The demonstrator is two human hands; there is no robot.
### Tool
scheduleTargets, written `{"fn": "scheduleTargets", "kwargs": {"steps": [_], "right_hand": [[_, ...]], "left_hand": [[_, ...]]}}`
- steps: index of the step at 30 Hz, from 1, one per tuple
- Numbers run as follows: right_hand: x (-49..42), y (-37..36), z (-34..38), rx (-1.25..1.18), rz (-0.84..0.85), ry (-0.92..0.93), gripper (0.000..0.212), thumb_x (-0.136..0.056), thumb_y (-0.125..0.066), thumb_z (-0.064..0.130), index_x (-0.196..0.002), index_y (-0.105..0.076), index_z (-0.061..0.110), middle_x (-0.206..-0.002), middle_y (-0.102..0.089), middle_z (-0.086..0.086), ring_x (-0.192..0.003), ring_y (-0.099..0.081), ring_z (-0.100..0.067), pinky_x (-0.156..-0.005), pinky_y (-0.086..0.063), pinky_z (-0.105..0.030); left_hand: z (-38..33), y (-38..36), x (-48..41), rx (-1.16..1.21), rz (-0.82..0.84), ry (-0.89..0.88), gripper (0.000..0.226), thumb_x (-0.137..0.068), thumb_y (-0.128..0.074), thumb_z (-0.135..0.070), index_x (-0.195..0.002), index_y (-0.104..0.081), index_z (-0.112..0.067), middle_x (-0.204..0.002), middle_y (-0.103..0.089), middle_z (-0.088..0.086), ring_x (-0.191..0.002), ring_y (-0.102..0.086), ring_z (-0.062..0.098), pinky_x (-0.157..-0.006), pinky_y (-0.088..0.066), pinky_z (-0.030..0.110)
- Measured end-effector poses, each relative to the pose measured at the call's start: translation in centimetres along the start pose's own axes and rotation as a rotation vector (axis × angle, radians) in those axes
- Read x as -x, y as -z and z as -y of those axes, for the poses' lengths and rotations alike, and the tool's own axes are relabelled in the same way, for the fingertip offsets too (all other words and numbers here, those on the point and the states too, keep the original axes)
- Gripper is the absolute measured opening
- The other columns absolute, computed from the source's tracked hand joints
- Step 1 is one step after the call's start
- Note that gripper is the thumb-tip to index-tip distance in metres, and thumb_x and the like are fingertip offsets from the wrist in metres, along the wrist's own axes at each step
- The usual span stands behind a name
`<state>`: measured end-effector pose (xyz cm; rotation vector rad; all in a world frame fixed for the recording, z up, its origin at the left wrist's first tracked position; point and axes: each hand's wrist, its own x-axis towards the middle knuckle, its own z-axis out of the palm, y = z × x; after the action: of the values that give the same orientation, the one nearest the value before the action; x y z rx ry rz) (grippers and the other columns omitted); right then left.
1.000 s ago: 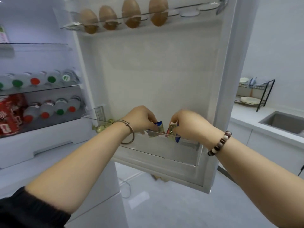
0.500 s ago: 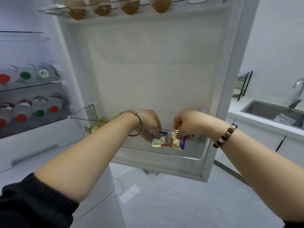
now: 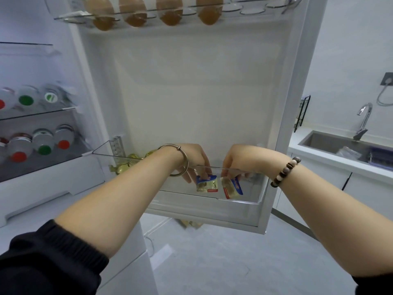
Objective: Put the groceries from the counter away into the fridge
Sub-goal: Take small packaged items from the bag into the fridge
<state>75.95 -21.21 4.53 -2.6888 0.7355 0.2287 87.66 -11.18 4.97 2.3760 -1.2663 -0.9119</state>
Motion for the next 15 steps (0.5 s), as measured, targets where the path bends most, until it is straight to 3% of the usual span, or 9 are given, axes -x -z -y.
{"fn": "scheduleTargets", "kwargs": {"steps": [3,5,8,12,15], "right_hand": [[0.1,-0.3,0.4,0.012,-0.053,-0.046,0.027,-0.089,-0.061,0.027,-0.105,-0.07,0.007,-0.098,-0.07,-0.011,-0.078,-0.06,-0.02,-0.07,-0.052,-0.029],[0.4,-0.3,0.5,0.006,-0.102,-0.049,0.024,-0.091,-0.057,0.023,-0.105,-0.069,0.007,-0.098,-0.07,-0.011,-0.078,-0.06,-0.022,-0.066,-0.049,-0.028],[1.3,-0.5,0.2,-0.07,-0.289,-0.012,0.023,-0.09,-0.05,0.015,-0.097,-0.07,0.008,-0.09,-0.07,-0.011,-0.082,-0.066,-0.026,-0.074,-0.054,-0.034],[2.7,-1.1,0.0,-0.181,-0.673,0.108,0.023,-0.089,-0.048,0.015,-0.092,-0.07,0.011,-0.088,-0.069,-0.005,-0.081,-0.063,-0.023,-0.076,-0.054,-0.039],[4.1,-2.1,-0.1,-0.02,-0.952,0.238,0.021,-0.088,-0.051,0.011,-0.098,-0.069,0.008,-0.099,-0.068,-0.006,-0.092,-0.06,-0.025,-0.079,-0.051,-0.038]], "left_hand": [[0.3,-0.1,0.3,0.019,-0.074,-0.054,0.018,-0.085,-0.064,-0.007,-0.102,-0.07,-0.007,-0.089,-0.071,0.007,-0.091,-0.07,0.022,-0.073,-0.056,0.029],[0.4,-0.2,0.3,0.021,-0.12,-0.079,0.017,-0.084,-0.064,-0.009,-0.099,-0.071,-0.006,-0.091,-0.072,0.008,-0.091,-0.07,0.021,-0.073,-0.056,0.03],[0.5,-0.5,0.6,-0.015,-0.22,-0.125,0.018,-0.086,-0.061,-0.012,-0.098,-0.071,-0.004,-0.09,-0.071,0.01,-0.091,-0.069,0.023,-0.075,-0.056,0.032],[1.0,-0.9,1.2,-0.203,-0.621,-0.273,0.022,-0.09,-0.052,-0.023,-0.098,-0.071,-0.013,-0.096,-0.07,0.006,-0.093,-0.063,0.026,-0.078,-0.05,0.032],[1.7,-1.6,1.6,-0.342,-0.923,-0.45,0.03,-0.093,-0.042,-0.028,-0.102,-0.068,-0.017,-0.1,-0.068,0.004,-0.093,-0.061,0.027,-0.076,-0.049,0.036]]}}
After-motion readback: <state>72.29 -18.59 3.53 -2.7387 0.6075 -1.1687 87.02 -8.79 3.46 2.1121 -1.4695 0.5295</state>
